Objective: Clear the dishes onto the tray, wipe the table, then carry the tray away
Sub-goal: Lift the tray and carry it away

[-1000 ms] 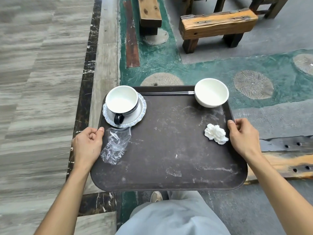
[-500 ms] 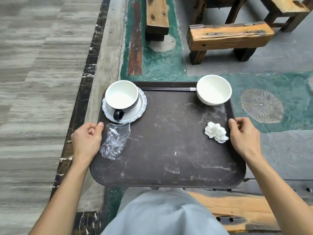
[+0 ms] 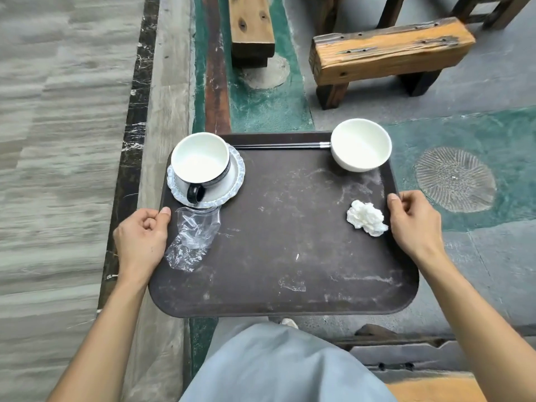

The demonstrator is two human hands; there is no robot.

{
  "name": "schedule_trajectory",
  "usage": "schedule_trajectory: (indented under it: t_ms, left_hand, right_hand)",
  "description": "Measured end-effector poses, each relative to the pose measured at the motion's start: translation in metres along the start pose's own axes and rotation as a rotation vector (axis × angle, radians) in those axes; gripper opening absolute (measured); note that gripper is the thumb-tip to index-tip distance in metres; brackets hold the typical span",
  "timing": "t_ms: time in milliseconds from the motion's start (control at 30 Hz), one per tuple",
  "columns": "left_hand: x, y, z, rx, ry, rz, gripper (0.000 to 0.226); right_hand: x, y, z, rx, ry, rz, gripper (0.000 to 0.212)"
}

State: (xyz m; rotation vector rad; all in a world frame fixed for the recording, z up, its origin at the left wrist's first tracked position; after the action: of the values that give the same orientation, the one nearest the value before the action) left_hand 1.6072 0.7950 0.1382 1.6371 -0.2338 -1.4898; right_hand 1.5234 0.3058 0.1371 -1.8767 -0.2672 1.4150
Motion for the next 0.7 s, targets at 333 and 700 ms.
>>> schedule_trajectory:
  t_ms: [333,700]
  left_hand:
    - [0.063,0.092,-0.166,0.034,-0.090,0.024,0.026]
    - [0.136,0.192,-0.271,0.041,-0.134,0.028,0.036]
  right_hand:
    - [0.047,-0.037,-0.138,0.084,0.072,0.014,0.024]
    - [0.057,-0.044,-0.286,0.096,0.093,0.041,0.023]
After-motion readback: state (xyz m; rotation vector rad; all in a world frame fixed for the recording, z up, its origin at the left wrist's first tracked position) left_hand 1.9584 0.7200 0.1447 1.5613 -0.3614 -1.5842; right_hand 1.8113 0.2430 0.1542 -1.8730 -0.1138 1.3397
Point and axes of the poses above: each hand's wrist, its own z-axis away from the middle knuckle, its own x-axis out of the palm, y = z × x, the point moved 2 cm from there along -z, towards the middle knuckle, and after that the axes turned 15 degrees about -x, right-handed, at the moved point
